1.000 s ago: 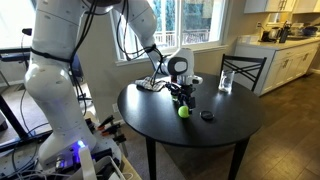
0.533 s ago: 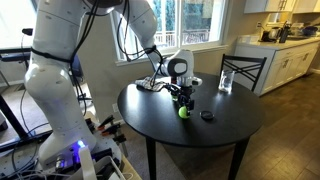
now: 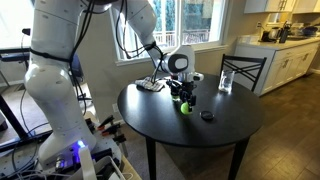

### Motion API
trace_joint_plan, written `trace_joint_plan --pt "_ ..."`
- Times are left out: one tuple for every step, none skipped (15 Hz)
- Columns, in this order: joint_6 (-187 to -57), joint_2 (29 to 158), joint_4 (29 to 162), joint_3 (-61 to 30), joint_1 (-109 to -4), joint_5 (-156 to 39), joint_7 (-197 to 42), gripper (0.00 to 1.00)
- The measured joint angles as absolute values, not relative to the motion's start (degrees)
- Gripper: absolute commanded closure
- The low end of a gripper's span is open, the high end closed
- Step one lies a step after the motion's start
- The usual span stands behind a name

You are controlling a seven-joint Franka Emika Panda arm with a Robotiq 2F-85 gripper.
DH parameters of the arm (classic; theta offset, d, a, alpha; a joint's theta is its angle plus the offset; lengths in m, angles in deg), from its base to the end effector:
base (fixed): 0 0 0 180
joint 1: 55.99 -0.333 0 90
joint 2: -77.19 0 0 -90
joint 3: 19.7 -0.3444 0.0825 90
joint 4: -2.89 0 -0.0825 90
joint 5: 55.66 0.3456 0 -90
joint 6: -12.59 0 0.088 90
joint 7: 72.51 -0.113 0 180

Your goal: Put the tennis ball inside the container

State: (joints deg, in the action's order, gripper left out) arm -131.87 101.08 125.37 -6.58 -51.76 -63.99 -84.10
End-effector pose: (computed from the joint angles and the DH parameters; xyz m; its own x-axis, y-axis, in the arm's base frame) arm 0.5359 -0.1622 0.2622 0.9331 -0.3597 -0.0038 -0.3534 -0.9187 0.1764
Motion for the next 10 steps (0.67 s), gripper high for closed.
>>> trace_joint_plan --pt "-131.5 99.3 125.4 -6.6 -51.7 -64.0 -84.1 0.58" --pt "-131.0 97.0 125.6 -6.6 -51.7 -64.0 -84.0 0.58" --pt "-130.4 94.5 125.9 -6.6 -51.6 -64.0 -83.9 0.58" --pt "-130.0 91.8 126.3 -6.6 -51.6 -64.0 -83.9 0.58" --pt "-129.6 89.0 126.7 -6.6 -51.6 -64.0 -83.8 0.58" --pt "-129.4 86.3 127.0 -6.7 -51.6 -64.0 -83.8 0.58" --pt "-129.2 84.1 127.2 -6.9 -51.6 -63.9 -83.8 0.58" --pt "-128.9 82.2 127.2 -7.1 -51.5 -63.6 -83.8 0.58" --pt "-128.9 80.9 127.1 -7.4 -51.5 -63.1 -83.8 0.58" --pt "-128.9 79.9 127.0 -7.8 -51.5 -62.6 -83.8 0.58"
